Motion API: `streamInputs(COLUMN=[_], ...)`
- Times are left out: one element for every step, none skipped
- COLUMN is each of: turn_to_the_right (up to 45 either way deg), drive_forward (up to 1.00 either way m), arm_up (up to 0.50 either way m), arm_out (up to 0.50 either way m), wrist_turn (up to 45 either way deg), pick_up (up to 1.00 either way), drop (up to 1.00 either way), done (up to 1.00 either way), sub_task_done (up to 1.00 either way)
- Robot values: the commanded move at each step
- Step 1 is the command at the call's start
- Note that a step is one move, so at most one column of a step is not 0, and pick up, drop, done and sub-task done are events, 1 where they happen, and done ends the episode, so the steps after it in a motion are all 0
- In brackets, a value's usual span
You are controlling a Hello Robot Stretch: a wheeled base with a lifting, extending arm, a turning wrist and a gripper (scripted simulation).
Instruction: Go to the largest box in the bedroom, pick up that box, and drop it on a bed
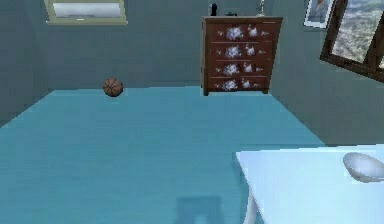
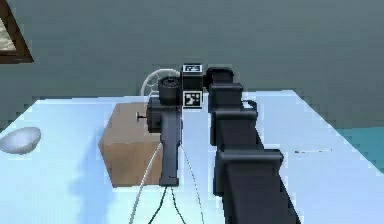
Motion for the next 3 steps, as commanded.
streamInputs(turn_to_the_right=[0.0,0.0,0.0], drive_forward=[0.00,0.00,0.00], arm_up=[0.00,0.00,0.00], arm_out=[0.00,0.00,0.00], wrist_turn=[45.0,45.0,45.0], pick_up=[0.00,0.00,0.00], drop=[0.00,0.00,0.00], done=[0.00,0.00,0.00], sub_task_done=[0.00,0.00,0.00])
